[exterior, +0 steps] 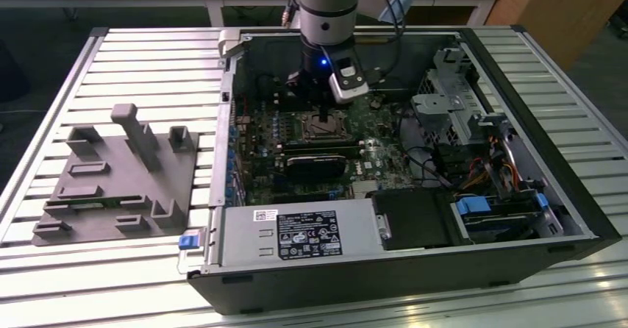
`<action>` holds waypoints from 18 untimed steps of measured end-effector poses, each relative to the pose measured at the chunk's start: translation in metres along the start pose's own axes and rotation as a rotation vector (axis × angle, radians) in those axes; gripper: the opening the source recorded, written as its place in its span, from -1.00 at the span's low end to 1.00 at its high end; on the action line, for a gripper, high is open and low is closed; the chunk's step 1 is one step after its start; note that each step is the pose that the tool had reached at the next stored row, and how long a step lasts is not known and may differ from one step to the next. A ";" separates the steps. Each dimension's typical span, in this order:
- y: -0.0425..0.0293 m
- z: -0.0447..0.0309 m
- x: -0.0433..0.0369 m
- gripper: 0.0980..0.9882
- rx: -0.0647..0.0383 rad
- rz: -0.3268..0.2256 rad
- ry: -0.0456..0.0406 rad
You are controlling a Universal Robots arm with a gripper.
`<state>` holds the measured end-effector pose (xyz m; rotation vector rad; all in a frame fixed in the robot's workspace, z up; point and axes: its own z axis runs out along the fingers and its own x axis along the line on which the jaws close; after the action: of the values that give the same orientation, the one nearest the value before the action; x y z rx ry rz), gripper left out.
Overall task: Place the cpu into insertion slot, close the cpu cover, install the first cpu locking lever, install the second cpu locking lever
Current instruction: 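Install the first cpu locking lever, then install the second cpu locking lever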
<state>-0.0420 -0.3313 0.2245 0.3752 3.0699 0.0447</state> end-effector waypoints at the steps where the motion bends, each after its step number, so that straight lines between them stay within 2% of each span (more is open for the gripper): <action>1: 0.0001 0.0001 -0.0002 -0.98 0.003 0.000 -0.0001; 13: 0.0001 -0.0001 -0.0003 -0.98 0.007 -0.001 -0.0010; 18: 0.0002 -0.0043 -0.0004 -0.98 0.007 -0.001 -0.0010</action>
<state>-0.0417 -0.3313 0.2288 0.3745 3.0700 0.0340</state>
